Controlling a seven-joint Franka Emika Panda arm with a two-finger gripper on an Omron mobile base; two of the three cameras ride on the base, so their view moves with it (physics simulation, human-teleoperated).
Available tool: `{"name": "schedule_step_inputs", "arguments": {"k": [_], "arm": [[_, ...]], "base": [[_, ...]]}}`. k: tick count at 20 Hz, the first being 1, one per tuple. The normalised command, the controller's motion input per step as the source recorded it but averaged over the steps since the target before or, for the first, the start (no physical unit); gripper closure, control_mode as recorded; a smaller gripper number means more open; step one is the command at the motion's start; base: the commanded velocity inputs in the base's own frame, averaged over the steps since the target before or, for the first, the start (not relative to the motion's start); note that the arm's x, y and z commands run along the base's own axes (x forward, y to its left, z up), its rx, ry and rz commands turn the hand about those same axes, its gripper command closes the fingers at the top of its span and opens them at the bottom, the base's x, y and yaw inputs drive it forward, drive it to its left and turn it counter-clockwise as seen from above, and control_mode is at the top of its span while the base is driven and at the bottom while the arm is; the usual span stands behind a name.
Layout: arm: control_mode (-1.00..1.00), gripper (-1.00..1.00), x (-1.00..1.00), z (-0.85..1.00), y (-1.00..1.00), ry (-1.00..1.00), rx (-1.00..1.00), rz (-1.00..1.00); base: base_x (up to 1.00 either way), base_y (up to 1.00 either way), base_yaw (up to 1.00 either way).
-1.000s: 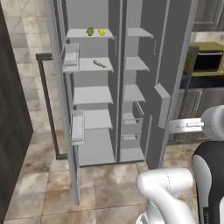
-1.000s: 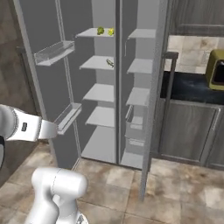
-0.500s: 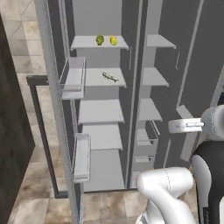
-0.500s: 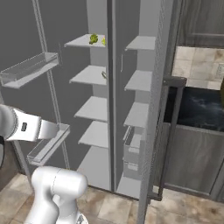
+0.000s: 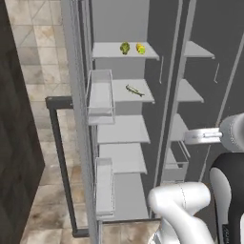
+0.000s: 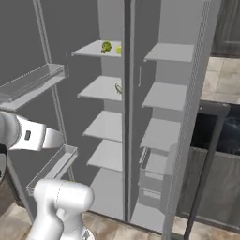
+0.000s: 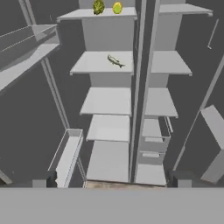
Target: Gather the corn and broccoli from the fridge and place them on a tray on the dining counter. Then gather the steak and fish from the fridge and place them on the other tray.
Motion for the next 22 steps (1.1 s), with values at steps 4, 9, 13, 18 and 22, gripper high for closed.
{"name": "schedule_step_inputs", "arguments": {"k": [4, 9, 13, 18, 22], "arm": [[1.00, -1.00, 0.00, 0.00, 0.00, 0.00, 0.00, 0.00], [1.00, -1.00, 0.00, 0.00, 0.00, 0.00, 0.00, 0.00], [1.00, -1.00, 0.00, 0.00, 0.00, 0.00, 0.00, 0.00], [1.00, -1.00, 0.00, 0.00, 0.00, 0.00, 0.00, 0.00], [1.00, -1.00, 0.00, 0.00, 0.00, 0.00, 0.00, 0.00]], "base": [[0.49, 0.10, 0.00], [0.67, 0.00, 0.00], [0.60, 0.00, 0.00], [0.45, 0.00, 0.00], [0.29, 0.00, 0.00]]}}
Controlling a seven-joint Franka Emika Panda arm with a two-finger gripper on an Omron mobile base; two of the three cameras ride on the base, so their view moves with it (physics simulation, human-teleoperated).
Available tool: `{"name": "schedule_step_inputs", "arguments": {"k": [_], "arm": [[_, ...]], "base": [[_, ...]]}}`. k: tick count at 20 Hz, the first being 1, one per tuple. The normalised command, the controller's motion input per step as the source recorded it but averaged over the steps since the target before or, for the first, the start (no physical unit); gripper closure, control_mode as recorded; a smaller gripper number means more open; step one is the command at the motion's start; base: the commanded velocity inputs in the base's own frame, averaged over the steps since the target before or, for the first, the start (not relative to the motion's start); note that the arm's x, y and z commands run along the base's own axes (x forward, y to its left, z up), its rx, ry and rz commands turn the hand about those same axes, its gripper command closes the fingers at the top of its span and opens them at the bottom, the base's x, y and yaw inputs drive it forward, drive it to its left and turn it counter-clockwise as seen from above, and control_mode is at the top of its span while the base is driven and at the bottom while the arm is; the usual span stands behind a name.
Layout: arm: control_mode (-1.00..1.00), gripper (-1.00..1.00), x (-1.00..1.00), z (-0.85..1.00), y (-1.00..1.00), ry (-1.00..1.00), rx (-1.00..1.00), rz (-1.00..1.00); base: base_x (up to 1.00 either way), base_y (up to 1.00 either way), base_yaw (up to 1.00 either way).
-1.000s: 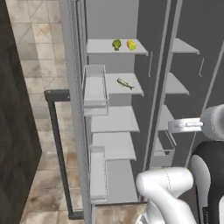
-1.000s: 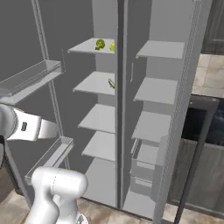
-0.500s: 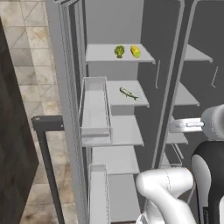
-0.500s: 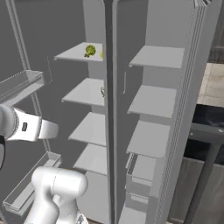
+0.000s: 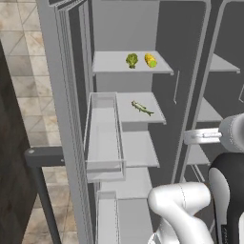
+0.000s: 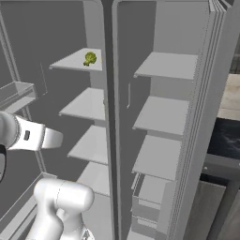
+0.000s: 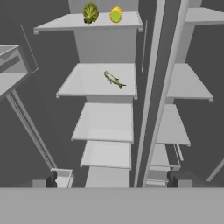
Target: Gather the corn and broccoli from the fridge and place them on a tray on the dining counter. Then gather the steak and fish from the fridge and place them on the other tray.
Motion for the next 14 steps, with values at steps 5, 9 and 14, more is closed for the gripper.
{"name": "schedule_step_inputs", "arguments": {"k": [5, 9, 14], "arm": [[1.00, -1.00, 0.00, 0.00, 0.00, 0.00, 0.00, 0.00], [1.00, -1.00, 0.00, 0.00, 0.00, 0.00, 0.00, 0.00], [-1.00, -1.00, 0.04, -0.11, 0.00, 0.00, 0.00, 0.00]], "base": [[0.23, 0.00, -0.02], [0.04, 0.00, 0.00], [0.03, 0.00, 0.00]]}}
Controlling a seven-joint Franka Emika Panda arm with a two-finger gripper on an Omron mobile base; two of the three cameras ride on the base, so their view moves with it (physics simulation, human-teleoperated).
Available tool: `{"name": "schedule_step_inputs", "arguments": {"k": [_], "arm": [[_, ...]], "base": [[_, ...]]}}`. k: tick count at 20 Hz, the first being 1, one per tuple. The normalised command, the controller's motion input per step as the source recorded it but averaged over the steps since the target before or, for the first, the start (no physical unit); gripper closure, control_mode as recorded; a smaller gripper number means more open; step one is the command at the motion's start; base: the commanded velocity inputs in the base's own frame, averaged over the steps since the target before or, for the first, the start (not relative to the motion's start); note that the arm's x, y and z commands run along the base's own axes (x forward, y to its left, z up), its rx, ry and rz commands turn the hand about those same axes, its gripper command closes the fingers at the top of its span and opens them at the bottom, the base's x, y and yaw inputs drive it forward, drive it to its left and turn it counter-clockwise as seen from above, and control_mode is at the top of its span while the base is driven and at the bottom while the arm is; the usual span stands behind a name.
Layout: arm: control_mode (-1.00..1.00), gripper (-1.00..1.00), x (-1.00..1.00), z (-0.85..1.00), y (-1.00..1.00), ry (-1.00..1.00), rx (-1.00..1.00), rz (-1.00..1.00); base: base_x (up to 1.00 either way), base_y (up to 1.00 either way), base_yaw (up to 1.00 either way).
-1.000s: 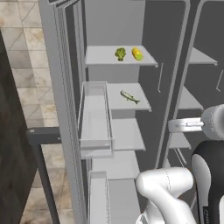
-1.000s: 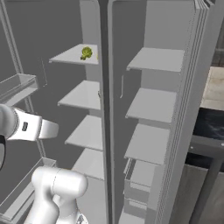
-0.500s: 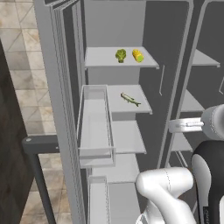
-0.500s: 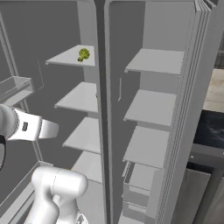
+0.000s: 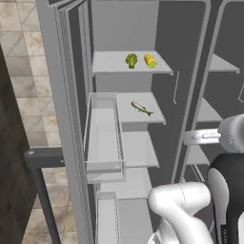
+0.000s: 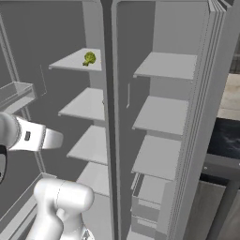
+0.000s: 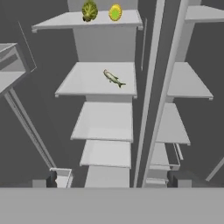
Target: Gather the corn and broccoli from the fridge and place them on a tray on the dining counter. Then gather the steak and fish from the fridge and place them on the other tray.
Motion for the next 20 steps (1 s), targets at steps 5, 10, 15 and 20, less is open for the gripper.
{"name": "schedule_step_inputs", "arguments": {"k": [5, 10, 15, 20], "arm": [[-1.00, -1.00, 0.01, -0.21, 0.00, 0.00, 0.00, 0.00], [-1.00, -1.00, 0.21, -0.11, 0.00, 0.07, 0.00, 0.00], [-1.00, -1.00, 0.57, -0.32, 0.00, 0.00, 0.00, 0.00], [-1.00, -1.00, 0.53, -0.34, 0.00, -0.01, 0.00, 0.00]], "base": [[0.00, 0.00, 0.00], [0.00, 0.00, 0.00], [0.00, 0.00, 0.00], [0.00, 0.00, 0.00]]}}
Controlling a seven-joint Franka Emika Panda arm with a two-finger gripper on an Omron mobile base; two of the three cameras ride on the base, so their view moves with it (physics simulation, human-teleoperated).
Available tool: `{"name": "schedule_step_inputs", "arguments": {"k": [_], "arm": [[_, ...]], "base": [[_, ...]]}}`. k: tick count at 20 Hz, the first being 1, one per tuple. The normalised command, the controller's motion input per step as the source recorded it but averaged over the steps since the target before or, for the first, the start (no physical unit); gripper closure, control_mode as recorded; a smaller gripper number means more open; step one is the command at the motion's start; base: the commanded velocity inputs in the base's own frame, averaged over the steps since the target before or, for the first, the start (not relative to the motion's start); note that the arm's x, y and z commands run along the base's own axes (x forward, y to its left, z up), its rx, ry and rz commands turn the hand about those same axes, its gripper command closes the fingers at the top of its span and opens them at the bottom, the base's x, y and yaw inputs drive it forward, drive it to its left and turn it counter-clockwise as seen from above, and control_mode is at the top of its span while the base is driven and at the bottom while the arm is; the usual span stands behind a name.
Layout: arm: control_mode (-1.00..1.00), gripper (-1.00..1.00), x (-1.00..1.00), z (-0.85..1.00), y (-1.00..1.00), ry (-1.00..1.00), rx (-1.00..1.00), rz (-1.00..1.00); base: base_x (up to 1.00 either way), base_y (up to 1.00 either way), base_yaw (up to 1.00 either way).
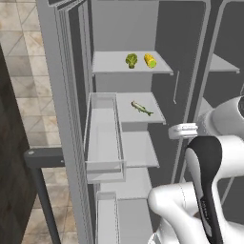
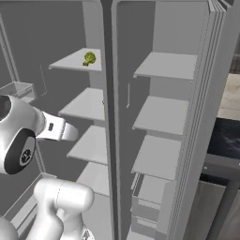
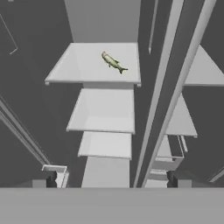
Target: Gather the corn and broccoli from the fridge and place them on a tray on the dining counter. Then gather the steak and fish from the fridge and place them on the other tray.
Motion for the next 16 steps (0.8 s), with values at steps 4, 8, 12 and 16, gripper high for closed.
{"name": "schedule_step_inputs", "arguments": {"k": [4, 8, 12, 16], "arm": [[-1.00, -1.00, 0.55, -0.21, 0.00, 0.00, 0.00, 0.00], [-1.00, -1.00, 0.59, -0.19, 0.00, 0.00, 0.00, 0.00], [-1.00, -1.00, 0.56, -0.22, 0.00, -0.02, 0.00, 0.00], [-1.00, -1.00, 0.45, -0.22, 0.07, -0.08, -0.03, 0.00]], "base": [[0.00, 0.00, 0.00], [0.00, 0.00, 0.00], [0.00, 0.00, 0.00], [0.00, 0.00, 0.00]]}}
